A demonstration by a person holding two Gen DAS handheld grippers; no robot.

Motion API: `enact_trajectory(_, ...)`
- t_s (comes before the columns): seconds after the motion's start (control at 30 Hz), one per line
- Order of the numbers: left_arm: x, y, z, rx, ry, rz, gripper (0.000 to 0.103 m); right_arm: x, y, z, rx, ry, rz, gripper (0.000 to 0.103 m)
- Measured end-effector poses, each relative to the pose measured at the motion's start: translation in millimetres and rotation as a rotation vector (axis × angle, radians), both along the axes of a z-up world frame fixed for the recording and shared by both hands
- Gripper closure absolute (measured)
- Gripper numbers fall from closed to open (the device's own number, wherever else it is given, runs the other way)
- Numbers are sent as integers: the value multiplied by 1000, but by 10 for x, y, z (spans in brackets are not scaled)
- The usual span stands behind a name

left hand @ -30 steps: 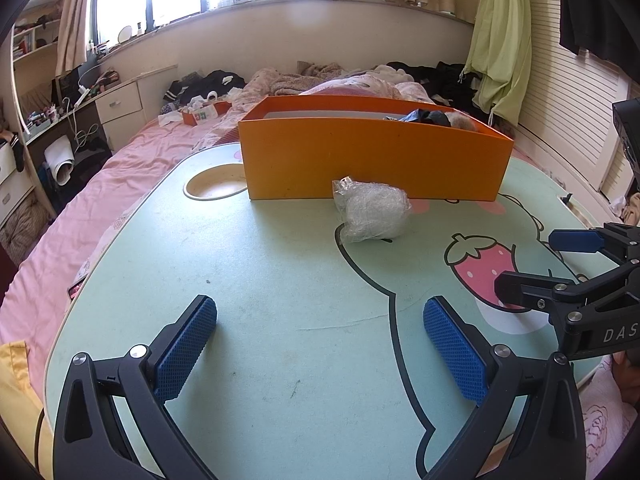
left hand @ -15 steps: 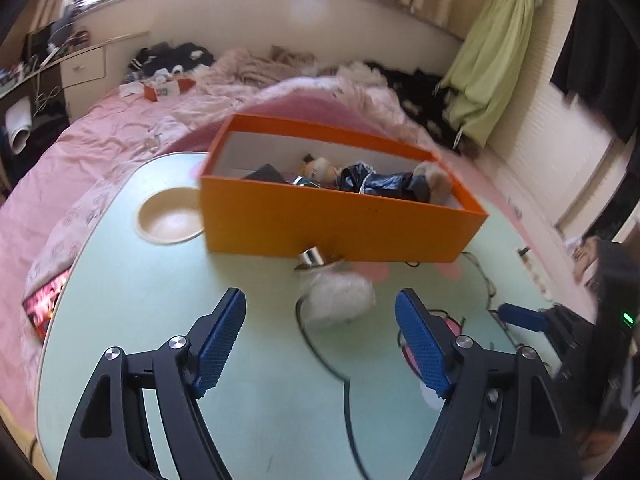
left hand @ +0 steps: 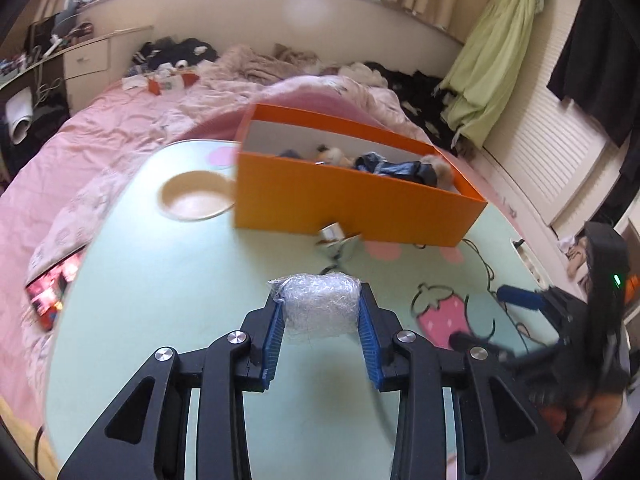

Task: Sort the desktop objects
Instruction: 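Grasp the clear plastic bag on the table with the left gripper, then carry the plastic bag into the box and open the left gripper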

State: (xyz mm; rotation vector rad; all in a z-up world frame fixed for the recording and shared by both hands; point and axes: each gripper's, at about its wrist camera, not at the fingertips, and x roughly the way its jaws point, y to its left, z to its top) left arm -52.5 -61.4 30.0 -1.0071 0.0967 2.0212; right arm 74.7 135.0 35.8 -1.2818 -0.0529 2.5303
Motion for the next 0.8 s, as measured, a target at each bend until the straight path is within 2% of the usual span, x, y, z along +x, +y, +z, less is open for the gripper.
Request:
enact_trajectory(0.17, -153, -400, -27, 9, -5, 93, 67, -276, -297, 120, 3, 0, 128, 8)
enact_trajectory(0.27, -197, -495, -28, 22, -10, 123, 67, -564, -464, 214, -39, 22, 189, 8)
enact_trajectory(0.4, -171, -528, -14, 43, -3, 117, 67, -1016, -610, 148, 10, -3, 194, 10)
enact_trajectory(0.53, -134, -510, -32, 39, 0, 105, 67, -1345, -621, 6, -45, -47, 168, 27)
enact_trajectory(0.6, -131, -508, -43, 44, -7, 104, 67, -1421, -587, -16, -80, -47, 145, 30)
enact_trajectory(0.63, -132, -516, -47, 46, -10, 104, 67, -1450, -575, -43, -88, -52, 132, 42)
enact_trajectory(0.67, -135, -524, -48, 48, -10, 105, 67, -1439, -576, -63, -80, -52, 125, 60)
enact_trajectory(0.7, -142, -527, -43, 50, -11, 107, 67, -1428, -585, -59, -58, -40, 122, 68)
enact_trajectory(0.8, -152, -541, -37, 55, -11, 111, 67, -1328, -521, -32, -130, -26, 127, 69)
